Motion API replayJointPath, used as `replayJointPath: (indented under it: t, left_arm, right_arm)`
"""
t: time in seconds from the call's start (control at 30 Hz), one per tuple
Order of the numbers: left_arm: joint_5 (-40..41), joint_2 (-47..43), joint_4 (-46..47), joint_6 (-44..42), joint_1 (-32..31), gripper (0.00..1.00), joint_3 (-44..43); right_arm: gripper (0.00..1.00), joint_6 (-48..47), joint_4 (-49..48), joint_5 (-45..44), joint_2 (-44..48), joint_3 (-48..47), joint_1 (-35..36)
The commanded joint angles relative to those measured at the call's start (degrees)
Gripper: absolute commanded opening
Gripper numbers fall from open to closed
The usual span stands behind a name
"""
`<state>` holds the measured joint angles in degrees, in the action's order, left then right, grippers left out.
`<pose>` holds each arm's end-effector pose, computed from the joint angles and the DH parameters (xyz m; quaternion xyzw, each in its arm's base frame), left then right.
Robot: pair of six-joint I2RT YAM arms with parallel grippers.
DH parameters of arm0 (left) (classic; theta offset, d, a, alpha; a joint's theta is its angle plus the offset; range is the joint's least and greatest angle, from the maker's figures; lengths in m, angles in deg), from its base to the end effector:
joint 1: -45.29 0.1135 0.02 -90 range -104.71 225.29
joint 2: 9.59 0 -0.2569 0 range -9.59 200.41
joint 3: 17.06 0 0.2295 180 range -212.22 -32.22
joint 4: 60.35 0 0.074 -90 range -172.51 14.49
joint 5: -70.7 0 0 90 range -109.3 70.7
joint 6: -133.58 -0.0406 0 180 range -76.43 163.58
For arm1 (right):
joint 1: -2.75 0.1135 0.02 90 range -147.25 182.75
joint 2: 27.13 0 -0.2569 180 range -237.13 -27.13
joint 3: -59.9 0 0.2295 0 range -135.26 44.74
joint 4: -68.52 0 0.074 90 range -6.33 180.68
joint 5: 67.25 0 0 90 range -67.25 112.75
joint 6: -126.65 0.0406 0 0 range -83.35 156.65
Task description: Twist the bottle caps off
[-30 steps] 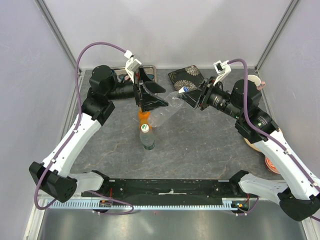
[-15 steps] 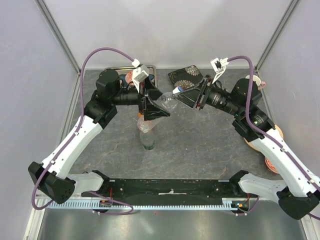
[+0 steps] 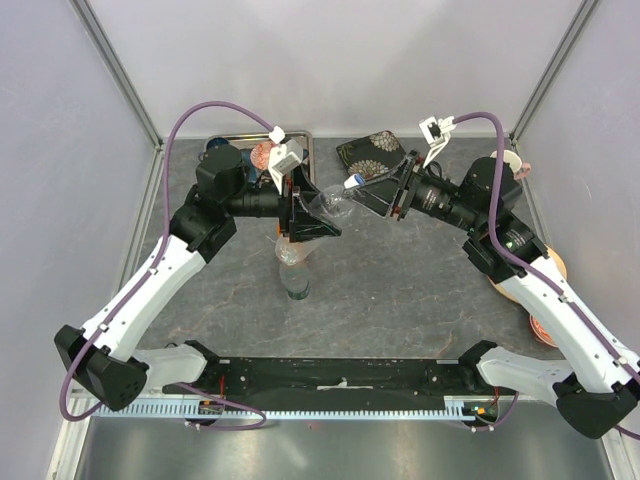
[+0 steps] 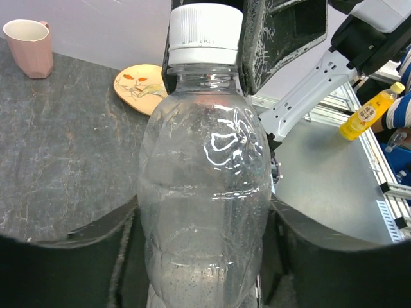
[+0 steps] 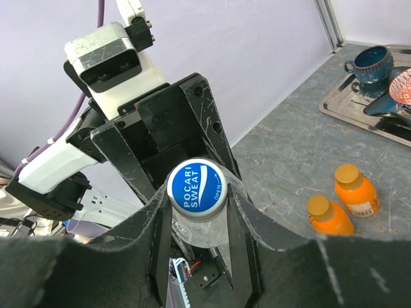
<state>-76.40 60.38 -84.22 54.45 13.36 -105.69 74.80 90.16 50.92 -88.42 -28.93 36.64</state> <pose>0.1900 -0.1586 0.4196 0.4354 0.5789 -0.5447 0.4226 0.1631 0.1326 0.4562 -0.1564 0.6559 0.5554 0.4867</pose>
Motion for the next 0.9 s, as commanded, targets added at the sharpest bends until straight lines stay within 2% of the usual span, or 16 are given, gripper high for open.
replayJointPath:
  t: [0.0, 0.03, 0.07, 0.13, 0.33, 0.53, 0.57, 0.67, 0.73, 0.87]
  left_arm:
    - [-0.4, -2.0, -0.9, -3.2, -0.3, 0.51, 1.0]
    - [0.2, -2.4, -0.9, -3.2, -0.3, 0.51, 1.1]
    - [1.8, -2.6, -0.8, -3.3, -0.4, 0.51, 1.5]
    - [4.0, -3.4, -0.3, -3.3, -0.4, 0.51, 2.1]
    - [15.9, -4.8, -0.6, -5.0, -2.7, 0.47, 3.2]
    - [38.4, -6.1, 1.4, -10.8, -10.3, 0.48, 3.2]
    - [44.3, -6.0, 1.9, -12.3, -11.0, 0.48, 3.1]
    - [54.3, -5.8, 5.0, -13.8, -13.4, 0.46, 3.5]
    - [59.2, -5.7, 7.6, -15.3, -15.2, 0.45, 4.2]
    - [68.0, -4.9, 10.2, -18.1, -17.9, 0.42, 4.5]
  right_arm:
    - [0.26, -0.1, -2.0, -0.4, 0.7, -1.2, 0.1]
    - [0.60, -0.7, -0.2, -1.0, 0.7, -1.6, 0.0]
    - [0.75, -1.4, 0.8, -2.7, 0.8, -2.2, 0.1]
    - [0.97, -3.2, 4.0, -4.4, 1.0, -4.4, 0.0]
    - [0.98, -5.5, 10.4, -13.9, 0.4, -11.2, 0.1]
    - [0.98, -3.4, 14.7, -23.7, -1.0, -15.5, 0.1]
    - [0.97, -3.0, 15.0, -24.5, -1.2, -16.0, 0.2]
    - [0.91, -1.2, 15.2, -26.8, -1.7, -16.0, 0.2]
    - [0.85, -0.2, 15.3, -27.6, -2.2, -15.9, 0.2]
    - [0.81, 1.0, 14.4, -27.9, -3.0, -15.2, 0.3]
